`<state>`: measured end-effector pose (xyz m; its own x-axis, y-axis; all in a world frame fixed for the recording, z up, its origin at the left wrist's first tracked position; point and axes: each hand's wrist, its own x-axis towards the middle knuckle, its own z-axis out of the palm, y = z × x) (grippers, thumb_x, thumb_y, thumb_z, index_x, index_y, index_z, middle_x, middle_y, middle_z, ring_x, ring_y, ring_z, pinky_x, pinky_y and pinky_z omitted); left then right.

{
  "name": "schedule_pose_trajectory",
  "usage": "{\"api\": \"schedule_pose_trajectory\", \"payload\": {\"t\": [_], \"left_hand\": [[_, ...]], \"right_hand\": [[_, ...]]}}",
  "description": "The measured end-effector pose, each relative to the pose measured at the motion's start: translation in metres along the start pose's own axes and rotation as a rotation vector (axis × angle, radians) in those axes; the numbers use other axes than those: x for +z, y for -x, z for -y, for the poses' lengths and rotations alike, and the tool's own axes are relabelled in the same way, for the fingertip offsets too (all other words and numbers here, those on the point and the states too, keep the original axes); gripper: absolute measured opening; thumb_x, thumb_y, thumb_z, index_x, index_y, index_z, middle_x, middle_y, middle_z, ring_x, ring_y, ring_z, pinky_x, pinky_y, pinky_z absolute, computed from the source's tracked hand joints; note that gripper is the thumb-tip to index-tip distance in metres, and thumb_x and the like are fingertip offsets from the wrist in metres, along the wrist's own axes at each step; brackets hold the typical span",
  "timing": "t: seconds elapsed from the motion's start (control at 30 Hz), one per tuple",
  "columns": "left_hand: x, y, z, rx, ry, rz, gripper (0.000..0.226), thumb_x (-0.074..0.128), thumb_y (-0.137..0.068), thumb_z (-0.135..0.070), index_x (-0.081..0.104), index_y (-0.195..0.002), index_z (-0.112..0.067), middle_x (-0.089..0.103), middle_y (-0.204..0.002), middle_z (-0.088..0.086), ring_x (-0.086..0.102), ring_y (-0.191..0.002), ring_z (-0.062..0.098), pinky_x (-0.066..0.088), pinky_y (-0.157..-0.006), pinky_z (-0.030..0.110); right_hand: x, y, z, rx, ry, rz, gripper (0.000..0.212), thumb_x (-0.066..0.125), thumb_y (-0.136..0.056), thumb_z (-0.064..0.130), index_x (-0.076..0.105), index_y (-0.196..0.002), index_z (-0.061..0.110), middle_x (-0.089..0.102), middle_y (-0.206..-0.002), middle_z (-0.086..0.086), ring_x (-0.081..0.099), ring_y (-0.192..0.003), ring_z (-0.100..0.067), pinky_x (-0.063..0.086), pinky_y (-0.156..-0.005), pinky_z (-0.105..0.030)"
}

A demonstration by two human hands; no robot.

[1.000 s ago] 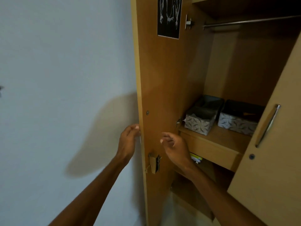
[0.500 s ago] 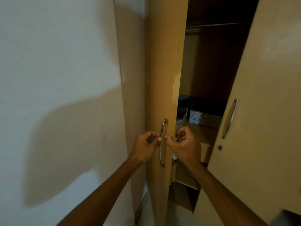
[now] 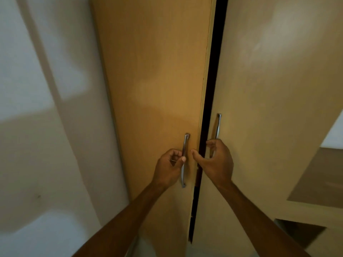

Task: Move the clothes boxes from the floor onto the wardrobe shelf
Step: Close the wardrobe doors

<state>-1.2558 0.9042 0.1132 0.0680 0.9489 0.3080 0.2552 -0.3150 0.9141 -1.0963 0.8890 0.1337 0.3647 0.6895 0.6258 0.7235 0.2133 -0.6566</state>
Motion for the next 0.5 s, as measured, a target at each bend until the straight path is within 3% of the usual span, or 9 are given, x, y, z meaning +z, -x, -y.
{"api": "schedule_pose_trajectory", "payload": {"t": [0.1,0.23,0.37,0.5], "left_hand": [[0.026,-0.032,0.005,0.006,-0.001,0.009,0.008,0.065,-0.089,-0.023,0.065,-0.092,-0.016,0.065,-0.081,-0.001,0.06,-0.074,0.011,0.053,-0.072,0.03],[0.049,-0.07,0.014,0.034,-0.005,0.034,0.008,0.065,-0.088,-0.026,0.063,-0.088,-0.018,0.063,-0.078,0.0,0.058,-0.072,0.011,0.051,-0.07,0.03],[0.07,-0.099,0.019,0.052,0.016,0.005,0.011,0.064,-0.09,-0.024,0.059,-0.081,-0.027,0.061,-0.075,-0.004,0.056,-0.069,0.01,0.048,-0.067,0.028],[0.087,-0.121,0.023,0.065,0.023,-0.03,0.011,0.064,-0.09,-0.022,0.06,-0.081,-0.025,0.062,-0.075,-0.002,0.056,-0.069,0.01,0.048,-0.067,0.026]], "right_hand": [[0.005,-0.032,-0.023,-0.043,0.085,-0.052,0.063,0.073,-0.061,0.061,0.053,-0.108,0.024,0.055,-0.116,0.005,0.051,-0.11,-0.016,0.05,-0.085,-0.044],[0.013,-0.069,-0.046,-0.021,0.211,-0.057,0.086,0.07,-0.058,0.067,0.043,-0.127,0.022,0.029,-0.149,-0.007,0.025,-0.138,-0.026,0.033,-0.104,-0.048],[0.023,-0.1,-0.063,-0.071,0.283,-0.096,0.102,0.068,-0.058,0.067,0.031,-0.139,0.018,0.015,-0.155,-0.015,0.014,-0.144,-0.034,0.027,-0.11,-0.053],[0.032,-0.124,-0.078,-0.115,0.298,-0.078,0.109,0.064,-0.063,0.068,0.021,-0.148,0.014,0.006,-0.158,-0.018,0.004,-0.147,-0.035,0.022,-0.113,-0.053]]}}
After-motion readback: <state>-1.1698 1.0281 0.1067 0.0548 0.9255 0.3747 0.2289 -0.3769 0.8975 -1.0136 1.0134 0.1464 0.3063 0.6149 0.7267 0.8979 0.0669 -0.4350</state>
